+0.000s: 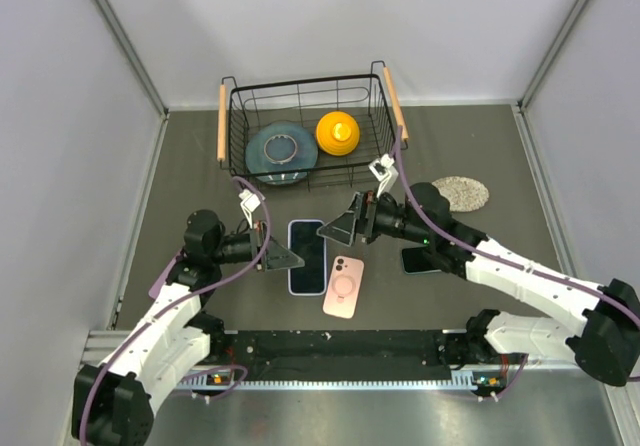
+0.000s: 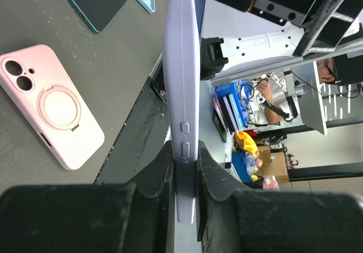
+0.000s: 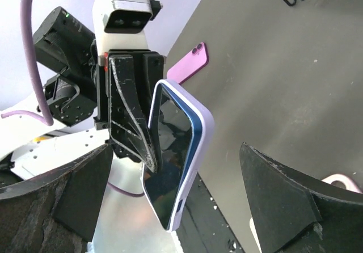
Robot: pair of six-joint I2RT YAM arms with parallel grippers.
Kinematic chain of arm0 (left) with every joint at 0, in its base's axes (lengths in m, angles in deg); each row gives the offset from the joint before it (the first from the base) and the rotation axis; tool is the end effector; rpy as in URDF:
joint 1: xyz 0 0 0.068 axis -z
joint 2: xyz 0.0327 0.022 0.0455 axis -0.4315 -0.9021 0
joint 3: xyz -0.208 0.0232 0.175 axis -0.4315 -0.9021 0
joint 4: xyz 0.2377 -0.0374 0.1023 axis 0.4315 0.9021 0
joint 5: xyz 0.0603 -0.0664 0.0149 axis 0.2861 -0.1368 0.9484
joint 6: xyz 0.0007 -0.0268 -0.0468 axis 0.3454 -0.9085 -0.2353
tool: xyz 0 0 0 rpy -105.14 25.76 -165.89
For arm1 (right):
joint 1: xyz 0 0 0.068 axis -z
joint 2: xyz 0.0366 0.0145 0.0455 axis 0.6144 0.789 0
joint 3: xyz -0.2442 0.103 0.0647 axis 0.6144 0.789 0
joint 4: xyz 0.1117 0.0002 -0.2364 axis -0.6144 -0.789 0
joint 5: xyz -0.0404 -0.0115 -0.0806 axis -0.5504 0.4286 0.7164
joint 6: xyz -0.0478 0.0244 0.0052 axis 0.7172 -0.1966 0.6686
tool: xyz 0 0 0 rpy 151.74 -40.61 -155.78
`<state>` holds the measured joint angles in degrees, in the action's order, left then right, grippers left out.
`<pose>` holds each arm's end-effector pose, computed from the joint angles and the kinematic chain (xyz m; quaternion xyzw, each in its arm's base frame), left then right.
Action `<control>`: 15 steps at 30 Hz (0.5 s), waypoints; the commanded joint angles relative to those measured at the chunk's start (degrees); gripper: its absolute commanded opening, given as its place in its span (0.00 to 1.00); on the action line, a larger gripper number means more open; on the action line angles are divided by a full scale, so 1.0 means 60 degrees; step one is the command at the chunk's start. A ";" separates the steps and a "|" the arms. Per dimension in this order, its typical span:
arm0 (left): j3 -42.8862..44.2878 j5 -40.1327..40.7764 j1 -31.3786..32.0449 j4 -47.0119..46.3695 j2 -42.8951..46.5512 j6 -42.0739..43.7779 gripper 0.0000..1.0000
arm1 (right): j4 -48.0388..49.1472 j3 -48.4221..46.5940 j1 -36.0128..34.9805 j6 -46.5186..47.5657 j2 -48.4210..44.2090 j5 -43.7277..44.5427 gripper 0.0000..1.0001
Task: Put the phone into the phone case
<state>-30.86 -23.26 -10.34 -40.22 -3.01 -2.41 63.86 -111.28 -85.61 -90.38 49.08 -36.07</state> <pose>0.1528 -0.0750 0.2363 0.1077 0.7295 -0.6448 0.2011 0.1644 0.1984 0.2987 -0.1206 0.7516 0.5519 0.3406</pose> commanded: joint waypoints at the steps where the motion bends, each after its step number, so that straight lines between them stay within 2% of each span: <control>1: 0.0511 -0.0487 0.0026 -0.0315 0.0157 0.0519 0.00 | -0.1219 -0.1092 0.0099 0.1326 -0.0085 -0.0337 0.93; 6: 0.0467 -0.0591 0.0041 -0.0755 0.0215 0.0343 0.00 | -0.1322 -0.1387 0.0259 0.1123 0.0339 -0.0604 0.94; 15: 0.0306 -0.0386 0.0026 -0.0755 0.0376 0.0285 0.00 | 0.1650 -0.1269 0.0465 -0.0239 0.1613 -0.3284 0.87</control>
<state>-30.47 -24.55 -10.25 -40.26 -2.07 -1.07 63.21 -117.25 -83.34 -88.45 56.51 -47.37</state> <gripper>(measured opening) 0.169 0.896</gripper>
